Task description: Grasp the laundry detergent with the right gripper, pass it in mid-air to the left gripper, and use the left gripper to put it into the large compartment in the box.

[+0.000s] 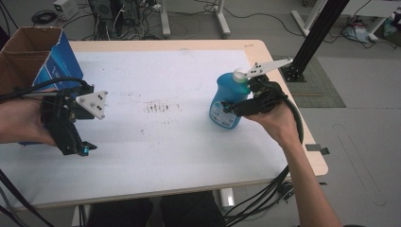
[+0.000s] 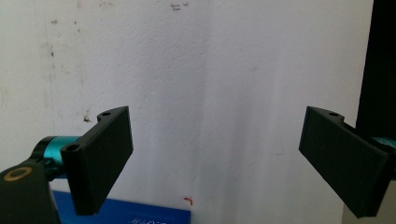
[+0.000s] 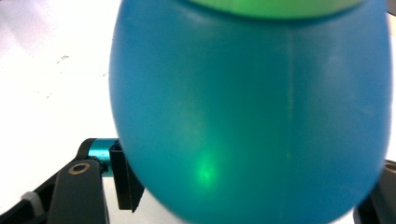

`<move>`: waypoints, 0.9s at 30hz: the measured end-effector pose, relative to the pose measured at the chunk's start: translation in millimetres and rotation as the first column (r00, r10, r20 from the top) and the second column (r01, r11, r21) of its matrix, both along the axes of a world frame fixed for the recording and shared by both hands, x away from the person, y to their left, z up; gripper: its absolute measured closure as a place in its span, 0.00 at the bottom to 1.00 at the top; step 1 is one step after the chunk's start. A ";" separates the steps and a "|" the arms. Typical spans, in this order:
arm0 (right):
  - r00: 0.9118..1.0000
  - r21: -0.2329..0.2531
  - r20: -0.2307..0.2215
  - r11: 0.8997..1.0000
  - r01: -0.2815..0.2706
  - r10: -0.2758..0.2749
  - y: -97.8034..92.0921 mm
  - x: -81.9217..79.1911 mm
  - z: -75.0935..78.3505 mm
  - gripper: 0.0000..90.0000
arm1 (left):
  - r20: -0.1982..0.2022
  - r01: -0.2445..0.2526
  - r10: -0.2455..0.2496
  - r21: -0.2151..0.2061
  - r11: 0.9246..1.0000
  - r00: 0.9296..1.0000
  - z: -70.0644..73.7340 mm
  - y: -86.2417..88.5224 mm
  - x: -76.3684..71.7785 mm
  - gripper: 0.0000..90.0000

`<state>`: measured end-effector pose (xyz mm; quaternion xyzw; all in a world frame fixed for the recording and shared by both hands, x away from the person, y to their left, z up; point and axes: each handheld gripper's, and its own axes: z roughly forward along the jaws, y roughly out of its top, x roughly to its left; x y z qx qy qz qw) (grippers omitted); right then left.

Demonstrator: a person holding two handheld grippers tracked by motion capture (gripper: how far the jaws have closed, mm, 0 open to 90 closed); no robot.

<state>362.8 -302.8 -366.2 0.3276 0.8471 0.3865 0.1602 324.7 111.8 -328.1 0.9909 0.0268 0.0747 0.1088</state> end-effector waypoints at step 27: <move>0.999 0.012 -0.006 0.999 -0.032 0.032 1.2 1.2 -2.0 0.41 | 0.000 -0.001 0.001 -0.001 1.000 1.000 1.0 0.4 0.3 0.11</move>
